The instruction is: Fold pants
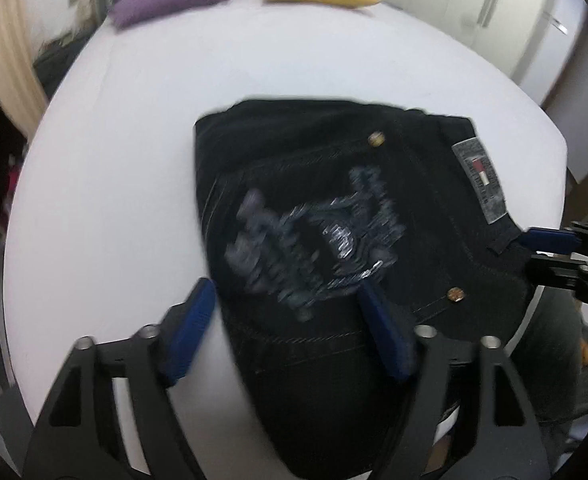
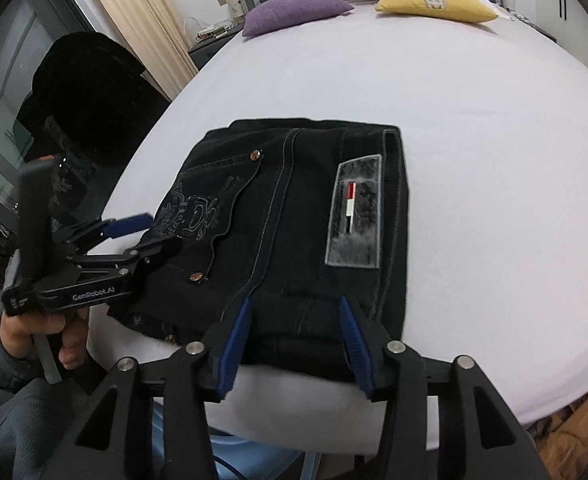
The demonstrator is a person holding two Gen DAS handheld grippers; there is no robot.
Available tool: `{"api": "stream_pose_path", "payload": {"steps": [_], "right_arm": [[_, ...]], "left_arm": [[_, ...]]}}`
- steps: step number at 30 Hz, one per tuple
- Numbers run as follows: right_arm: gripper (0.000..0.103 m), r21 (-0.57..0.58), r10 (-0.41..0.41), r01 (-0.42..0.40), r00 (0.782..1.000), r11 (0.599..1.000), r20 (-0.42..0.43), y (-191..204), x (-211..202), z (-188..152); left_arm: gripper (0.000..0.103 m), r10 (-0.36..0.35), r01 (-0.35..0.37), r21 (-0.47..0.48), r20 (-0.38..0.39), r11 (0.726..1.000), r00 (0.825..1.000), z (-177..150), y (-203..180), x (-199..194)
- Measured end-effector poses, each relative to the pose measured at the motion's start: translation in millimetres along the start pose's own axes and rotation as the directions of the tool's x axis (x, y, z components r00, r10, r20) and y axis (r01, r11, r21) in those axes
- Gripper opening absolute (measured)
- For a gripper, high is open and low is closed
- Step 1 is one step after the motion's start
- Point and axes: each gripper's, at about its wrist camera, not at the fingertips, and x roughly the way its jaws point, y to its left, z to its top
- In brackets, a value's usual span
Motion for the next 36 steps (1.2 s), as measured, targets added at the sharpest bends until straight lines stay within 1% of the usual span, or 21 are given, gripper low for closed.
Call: {"api": "stream_pose_path", "payload": {"steps": [2, 4, 6, 8, 10, 13, 15, 17, 18, 20, 23, 25, 27, 28, 29, 30, 31, 32, 33, 35, 36], "right_arm": [[0.059, 0.034, 0.002, -0.002, 1.0, 0.999, 0.021, -5.7, -11.6, 0.9], [0.065, 0.078, 0.018, -0.023, 0.998, 0.997, 0.066, -17.4, -23.4, 6.1], [0.069, 0.123, 0.019, -0.029, 0.996, 0.992, 0.083, -31.7, -25.9, 12.9], [0.069, 0.158, 0.033, -0.045, 0.996, 0.986, 0.078, -45.4, -23.5, 18.6], [0.069, 0.183, 0.077, -0.089, 0.995, 0.979, 0.068, -56.2, -15.7, 24.1], [0.07, 0.23, 0.158, -0.161, 0.987, 0.96, 0.032, -70.2, 8.5, 32.5], [0.07, 0.264, 0.18, -0.175, 0.984, 0.949, 0.006, -76.6, 27.8, 36.1], [0.07, 0.303, 0.236, -0.215, 0.971, 0.928, -0.034, -85.6, 50.2, 37.5], [0.07, 0.307, 0.255, -0.232, 0.966, 0.923, -0.039, -89.1, 56.1, 38.1], [0.07, 0.308, 0.284, -0.262, 0.959, 0.915, -0.027, -92.7, 60.9, 41.1], [0.07, 0.326, 0.35, -0.325, 0.936, 0.888, -0.02, -98.2, 67.7, 47.6], [0.07, 0.318, 0.371, -0.343, 0.928, 0.884, -0.031, -96.1, 74.8, 53.3], [0.07, 0.289, 0.383, -0.353, 0.923, 0.89, -0.05, -88.5, 79.6, 57.1], [0.07, 0.273, 0.385, -0.356, 0.921, 0.894, -0.061, -84.0, 81.6, 58.5], [0.069, 0.255, 0.381, -0.353, 0.922, 0.9, -0.072, -79.3, 83.6, 59.7], [0.063, 0.243, 0.374, -0.346, 0.924, 0.906, -0.079, -76.6, 85.0, 61.1], [0.054, 0.237, 0.357, -0.329, 0.93, 0.914, -0.086, -75.1, 86.9, 62.4], [0.048, 0.235, 0.342, -0.313, 0.935, 0.92, -0.091, -75.6, 87.4, 63.4], [0.039, 0.236, 0.325, -0.296, 0.941, 0.925, -0.093, -76.4, 87.3, 63.3], [0.034, 0.232, 0.313, -0.286, 0.946, 0.93, -0.086, -78.1, 83.0, 62.1], [0.032, 0.213, 0.293, -0.27, 0.952, 0.939, -0.085, -74.2, 80.7, 61.6]], "left_arm": [[0.077, -0.046, 0.045, -0.063, -0.022, 0.997, 0.999, -1.1, 10.7, 1.0], [0.081, -0.036, 0.034, -0.058, -0.023, 0.998, 0.999, -0.6, 11.8, -1.2], [0.082, -0.022, 0.021, -0.049, -0.023, 0.999, 0.999, 0.0, 9.6, -3.2], [0.082, -0.015, 0.014, -0.043, -0.029, 0.999, 0.999, 1.2, 6.9, -3.3], [0.083, -0.011, 0.009, -0.041, -0.036, 0.999, 0.999, 2.9, 4.5, -2.4], [0.084, -0.016, 0.013, -0.048, -0.05, 0.999, 0.999, 7.1, 4.4, -0.3], [0.085, -0.022, 0.019, -0.055, -0.059, 0.998, 0.998, 13.5, 4.8, 6.8], [0.086, -0.031, 0.026, -0.063, -0.07, 0.998, 0.997, 16.2, 4.9, 10.3], [0.088, -0.036, 0.031, -0.07, -0.077, 0.997, 0.996, 17.9, 5.4, 12.2], [0.089, -0.044, 0.038, -0.078, -0.087, 0.996, 0.995, 21.2, 5.0, 16.2], [0.09, -0.043, 0.036, -0.072, -0.098, 0.997, 0.994, 26.3, 1.2, 21.4], [0.09, -0.046, 0.039, -0.066, -0.103, 0.997, 0.994, 29.3, -2.2, 23.9], [0.09, -0.055, 0.048, -0.062, -0.11, 0.997, 0.992, 31.8, -5.5, 26.6], [0.086, -0.062, 0.055, -0.059, -0.116, 0.997, 0.991, 33.6, -7.4, 29.2], [0.082, -0.077, 0.071, -0.051, -0.122, 0.996, 0.99, 36.4, -6.5, 30.9], [0.078, -0.082, 0.077, -0.043, -0.127, 0.996, 0.989, 36.4, -7.4, 30.0], [0.075, -0.077, 0.072, -0.038, -0.131, 0.997, 0.988, 38.6, -9.0, 31.1], [0.072, -0.081, 0.077, -0.032, -0.134, 0.997, 0.988, 41.0, -10.9, 32.5], [0.066, -0.085, 0.082, -0.026, -0.136, 0.996, 0.987, 43.0, -12.9, 33.3], [0.057, -0.086, 0.084, -0.017, -0.136, 0.996, 0.987, 47.7, -17.2, 34.1], [0.051, -0.081, 0.08, -0.014, -0.136, 0.997, 0.987, 49.3, -18.3, 33.9]]}}
